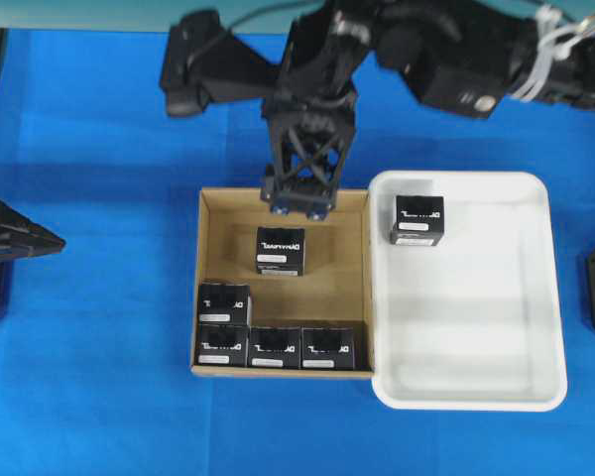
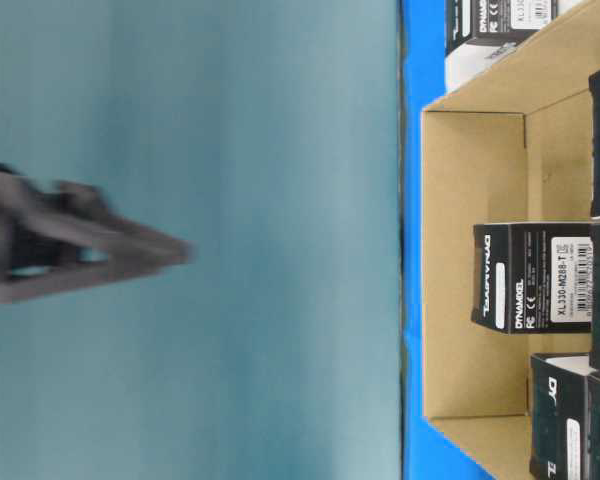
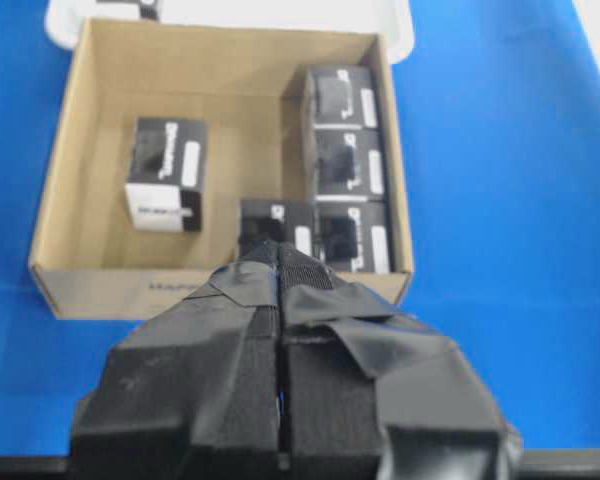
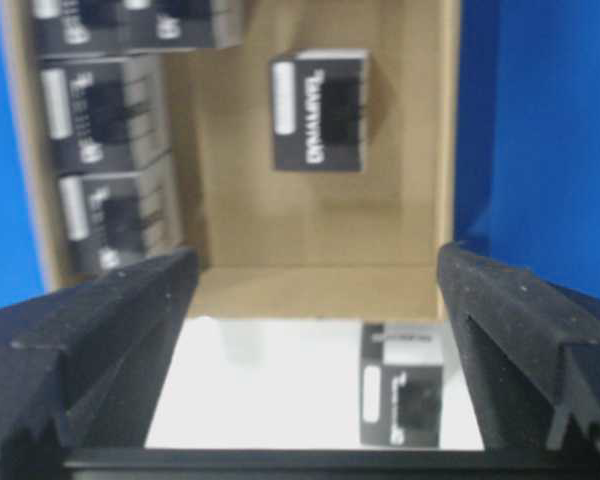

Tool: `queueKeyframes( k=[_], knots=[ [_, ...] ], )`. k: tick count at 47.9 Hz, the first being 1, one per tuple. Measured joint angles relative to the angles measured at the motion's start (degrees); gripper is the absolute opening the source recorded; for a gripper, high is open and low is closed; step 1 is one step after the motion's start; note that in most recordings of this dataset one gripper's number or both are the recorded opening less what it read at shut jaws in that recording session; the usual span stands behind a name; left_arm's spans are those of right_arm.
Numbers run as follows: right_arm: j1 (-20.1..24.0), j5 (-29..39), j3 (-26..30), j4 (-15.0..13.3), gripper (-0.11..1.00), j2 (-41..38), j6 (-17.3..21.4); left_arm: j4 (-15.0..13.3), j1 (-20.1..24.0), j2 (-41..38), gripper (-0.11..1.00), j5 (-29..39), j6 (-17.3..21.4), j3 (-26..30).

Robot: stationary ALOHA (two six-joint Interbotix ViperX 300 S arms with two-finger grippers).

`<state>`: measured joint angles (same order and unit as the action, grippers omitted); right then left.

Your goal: Pick the box from inside the cardboard box.

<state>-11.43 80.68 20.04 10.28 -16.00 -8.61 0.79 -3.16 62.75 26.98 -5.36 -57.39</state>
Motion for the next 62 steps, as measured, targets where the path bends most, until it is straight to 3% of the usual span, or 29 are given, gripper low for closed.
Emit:
queueKeyframes(
  k=[13, 31, 62],
  knots=[
    [2.02, -10.02, -9.58, -0.62, 0.98, -1.32, -0.44, 0.09, 0.0, 0.0, -0.07, 0.0, 0.0, -0.09],
    [3.43, -20.04, -17.4, -2.02, 0.98, -2.99, -2.11, 0.0, 0.0, 0.0, -0.07, 0.0, 0.26, -0.09],
    [4.31, -23.64, -18.37, -2.72, 0.98, -6.33, -2.46, 0.09, 0.0, 0.0, -0.07, -0.53, 0.26, -0.09]
  ],
)
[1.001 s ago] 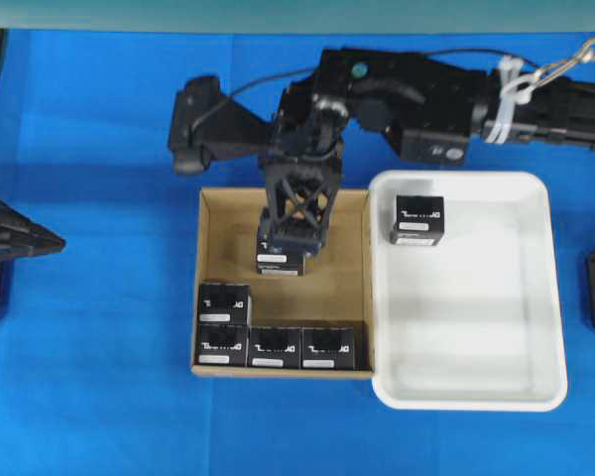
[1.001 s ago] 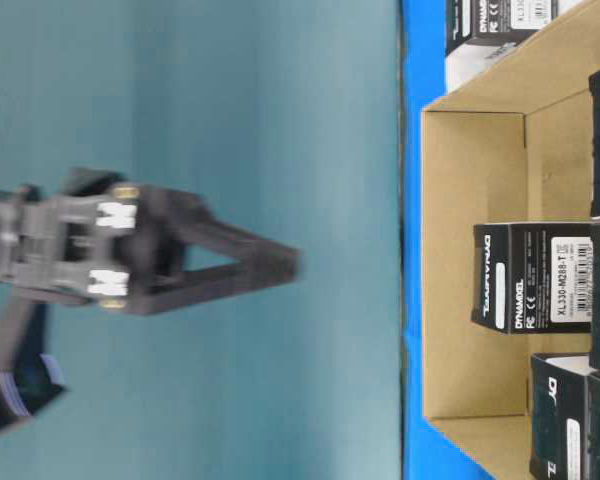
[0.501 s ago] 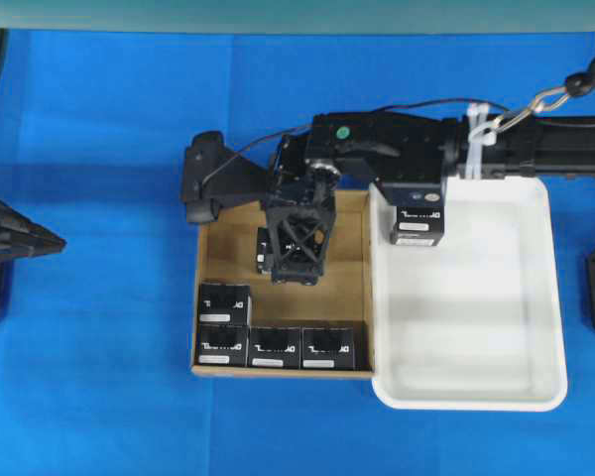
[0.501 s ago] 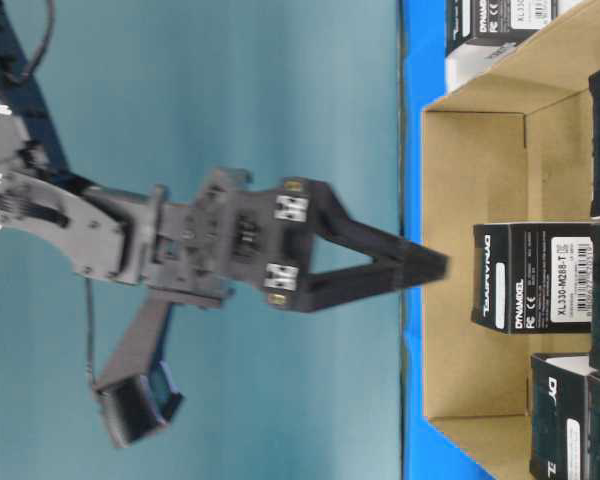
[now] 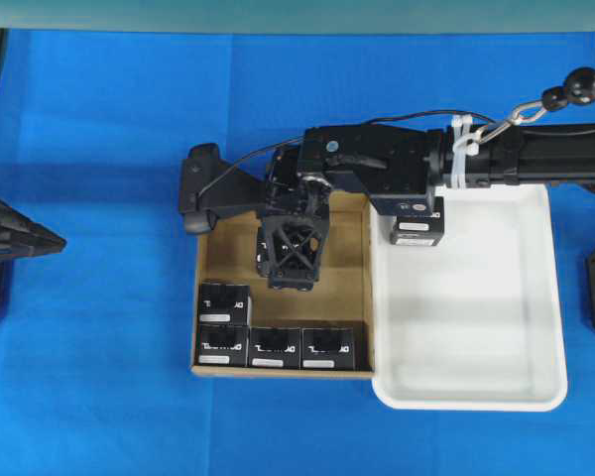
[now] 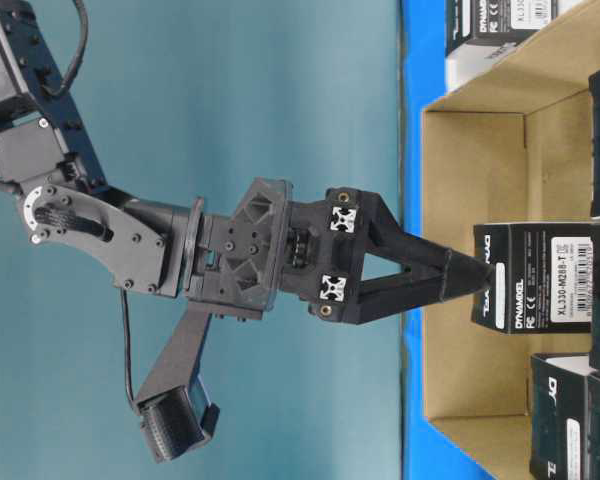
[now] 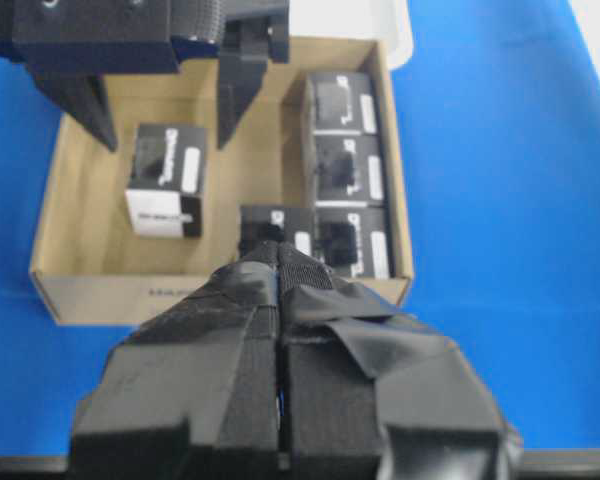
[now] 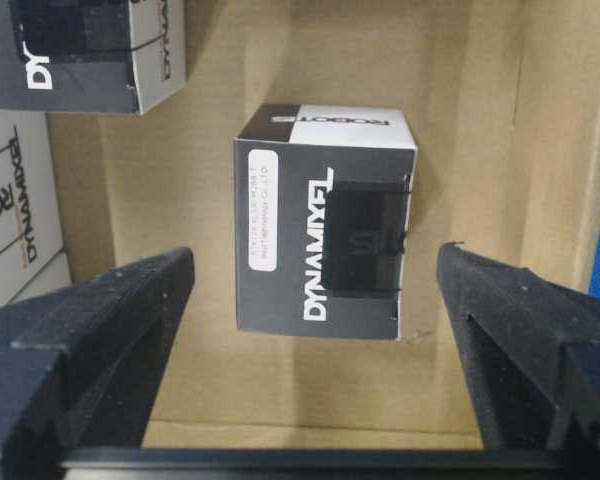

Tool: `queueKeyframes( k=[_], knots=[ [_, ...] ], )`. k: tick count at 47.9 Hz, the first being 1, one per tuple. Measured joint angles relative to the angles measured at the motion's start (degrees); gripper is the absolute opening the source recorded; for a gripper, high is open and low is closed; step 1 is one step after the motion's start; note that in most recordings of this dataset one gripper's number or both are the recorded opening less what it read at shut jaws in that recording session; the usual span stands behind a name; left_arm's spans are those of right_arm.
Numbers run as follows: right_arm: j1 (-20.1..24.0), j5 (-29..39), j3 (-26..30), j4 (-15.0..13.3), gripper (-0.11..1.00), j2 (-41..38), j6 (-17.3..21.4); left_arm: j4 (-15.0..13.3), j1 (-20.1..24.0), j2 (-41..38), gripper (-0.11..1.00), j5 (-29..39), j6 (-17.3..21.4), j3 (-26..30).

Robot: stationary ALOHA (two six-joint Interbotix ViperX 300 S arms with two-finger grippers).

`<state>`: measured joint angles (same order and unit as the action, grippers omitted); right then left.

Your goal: Pick the box from inside the cardboard box.

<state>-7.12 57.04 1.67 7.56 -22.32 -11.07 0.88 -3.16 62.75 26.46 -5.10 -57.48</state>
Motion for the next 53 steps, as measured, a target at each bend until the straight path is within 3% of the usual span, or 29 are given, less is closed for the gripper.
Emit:
queueKeyframes(
  k=[53],
  knots=[
    [-0.35, -6.86, -2.72, 0.88, 0.96, -3.78, -0.09, 0.0, 0.0, 0.0, -0.07, 0.0, -0.09, 0.0]
  ],
)
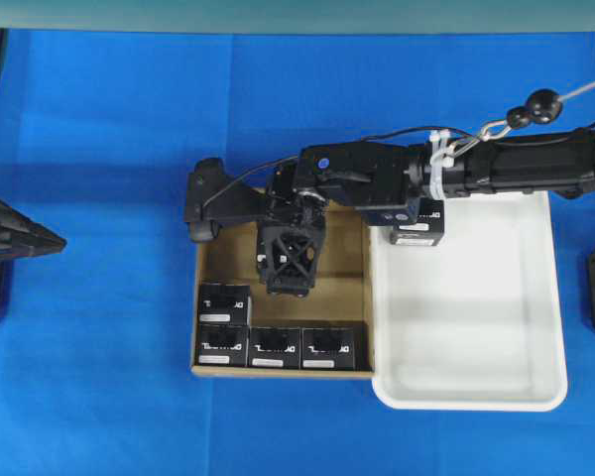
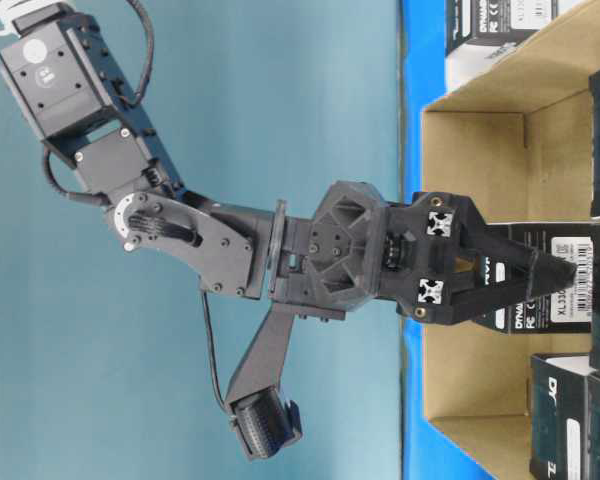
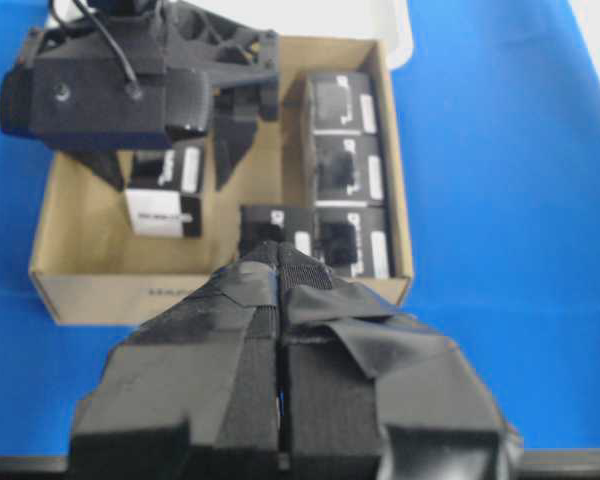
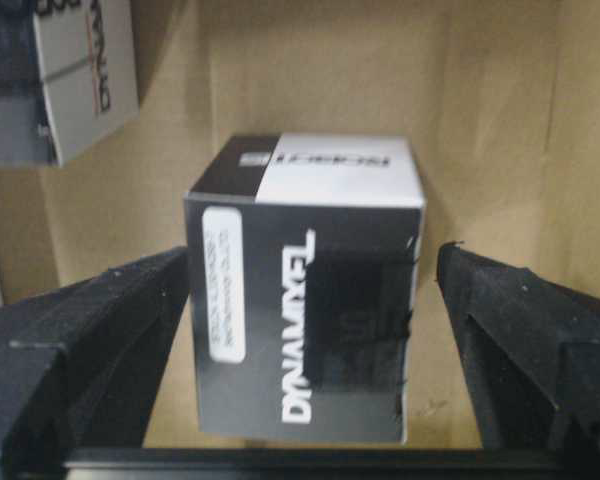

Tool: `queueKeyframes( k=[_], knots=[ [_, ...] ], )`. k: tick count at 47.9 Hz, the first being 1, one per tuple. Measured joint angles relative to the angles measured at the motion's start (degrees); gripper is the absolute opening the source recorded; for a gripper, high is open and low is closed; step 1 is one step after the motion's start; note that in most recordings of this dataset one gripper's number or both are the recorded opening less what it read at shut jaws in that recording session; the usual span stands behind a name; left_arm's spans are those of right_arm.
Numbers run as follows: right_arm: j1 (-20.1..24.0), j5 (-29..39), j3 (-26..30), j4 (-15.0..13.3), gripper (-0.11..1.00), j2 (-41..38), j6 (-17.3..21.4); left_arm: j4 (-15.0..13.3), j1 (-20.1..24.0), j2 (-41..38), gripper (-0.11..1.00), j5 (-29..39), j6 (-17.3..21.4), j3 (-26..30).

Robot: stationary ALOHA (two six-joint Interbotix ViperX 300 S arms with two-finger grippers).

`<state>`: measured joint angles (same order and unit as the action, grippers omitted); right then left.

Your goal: Pick the box from inside the cardboard box.

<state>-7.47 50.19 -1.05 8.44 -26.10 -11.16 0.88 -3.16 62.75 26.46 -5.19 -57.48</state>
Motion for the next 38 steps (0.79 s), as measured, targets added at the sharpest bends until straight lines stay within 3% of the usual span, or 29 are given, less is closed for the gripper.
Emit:
queueKeyframes(
  k=[4, 11, 27, 38],
  knots=[
    [0.0, -1.41, 0.0, 0.0, 0.87, -0.09, 0.53, -0.09, 0.0, -0.09, -0.07, 0.0, 0.09, 0.0],
    [0.18, -2.11, 0.0, 0.0, 0.62, 0.0, 0.26, 0.0, 0.0, -0.09, -0.07, 0.0, 0.0, 0.0],
    [0.7, -0.97, 0.26, 0.0, 0.62, 0.0, 0.0, 0.0, 0.0, -0.09, -0.07, 0.0, 0.0, 0.0],
    [0.35, 6.77, 3.69, 0.0, 0.62, 2.37, 0.09, 0.0, 0.0, -0.09, -0.07, 0.0, 0.0, 0.0]
  ],
)
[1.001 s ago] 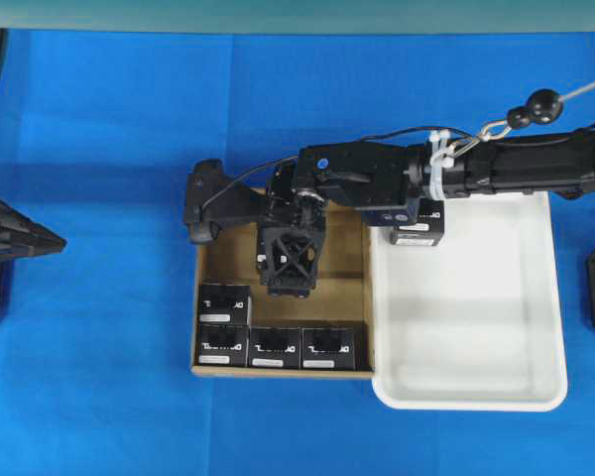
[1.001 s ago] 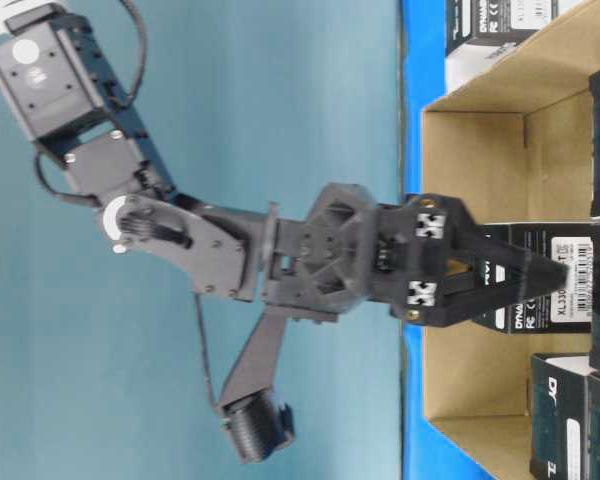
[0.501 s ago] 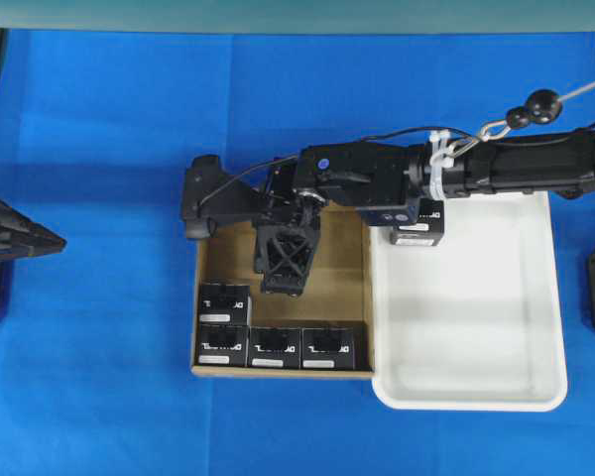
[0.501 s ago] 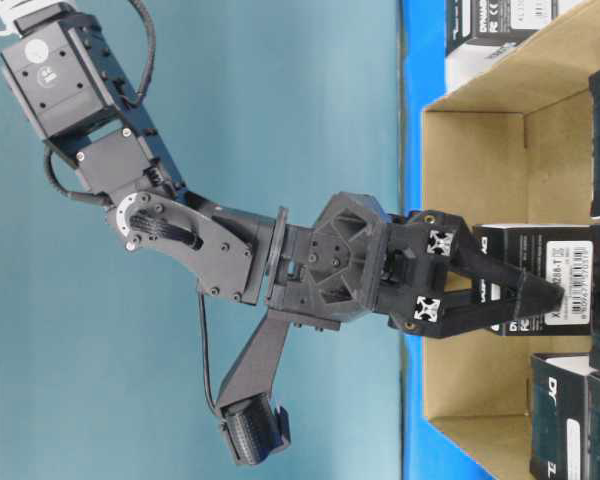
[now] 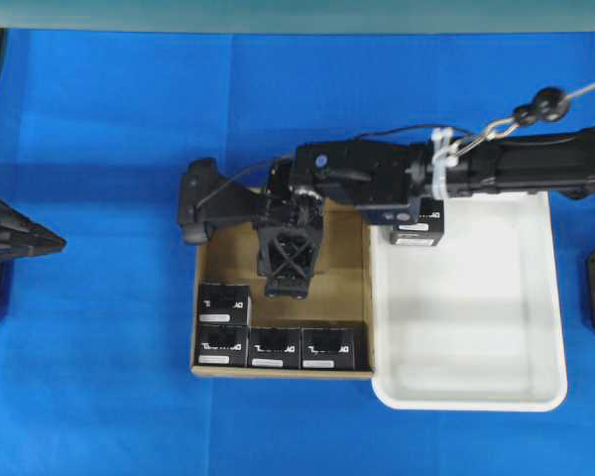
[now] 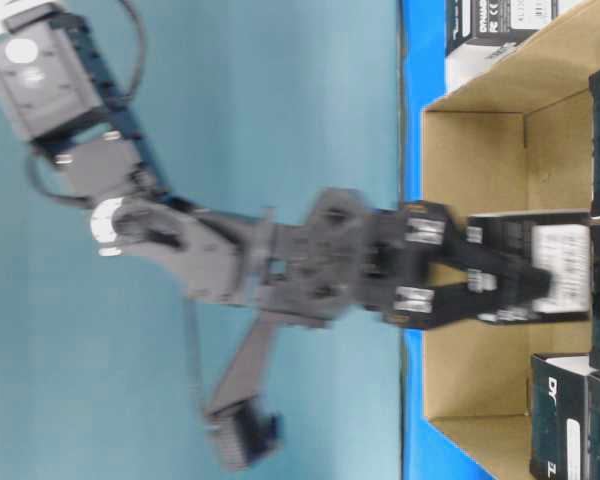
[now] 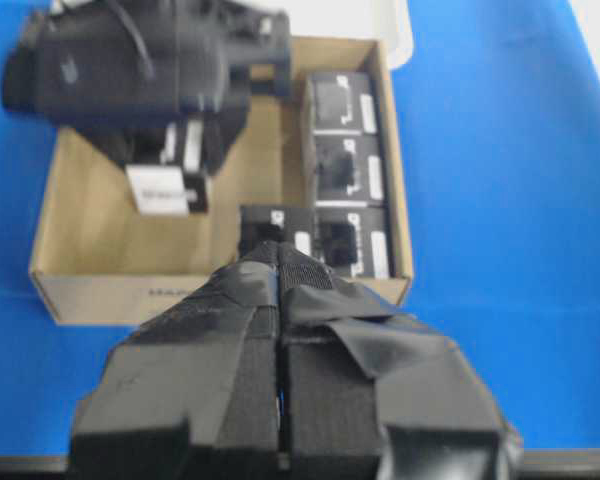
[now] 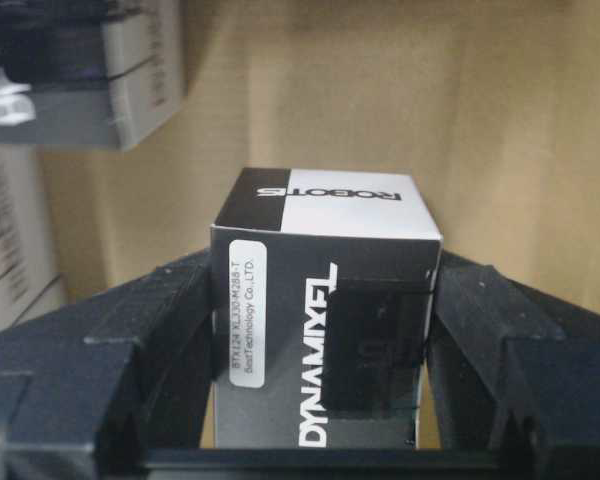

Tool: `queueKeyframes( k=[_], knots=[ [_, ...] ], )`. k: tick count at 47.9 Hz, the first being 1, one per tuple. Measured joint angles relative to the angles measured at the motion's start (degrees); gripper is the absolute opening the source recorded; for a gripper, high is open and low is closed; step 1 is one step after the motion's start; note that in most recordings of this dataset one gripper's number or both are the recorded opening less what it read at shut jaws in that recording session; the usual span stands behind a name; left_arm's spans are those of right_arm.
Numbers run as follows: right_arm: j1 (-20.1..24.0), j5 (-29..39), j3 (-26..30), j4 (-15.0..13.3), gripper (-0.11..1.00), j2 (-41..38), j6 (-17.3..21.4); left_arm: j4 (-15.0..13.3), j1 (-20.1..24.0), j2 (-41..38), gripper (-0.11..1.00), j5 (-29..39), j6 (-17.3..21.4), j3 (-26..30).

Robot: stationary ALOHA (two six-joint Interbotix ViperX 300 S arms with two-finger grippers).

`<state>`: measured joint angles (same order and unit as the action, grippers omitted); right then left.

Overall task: Pick the box from inside the cardboard box.
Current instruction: 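Lift the black box out and carry it right toward the white tray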

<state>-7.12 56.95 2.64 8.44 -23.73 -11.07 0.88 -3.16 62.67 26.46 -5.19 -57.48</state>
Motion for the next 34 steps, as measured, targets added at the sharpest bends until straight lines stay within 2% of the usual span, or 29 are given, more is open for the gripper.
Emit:
queueKeyframes(
  k=[18, 34],
  knots=[
    [-4.04, 16.0, 10.2, 0.0, 0.62, 9.05, -0.26, -0.09, 0.0, 0.0, -0.07, 0.0, -0.09, 0.09],
    [-5.71, 23.99, 12.48, -0.53, 0.62, 17.75, -0.35, 0.0, 0.0, 0.0, -0.07, 0.0, 0.0, 0.18]
  ],
)
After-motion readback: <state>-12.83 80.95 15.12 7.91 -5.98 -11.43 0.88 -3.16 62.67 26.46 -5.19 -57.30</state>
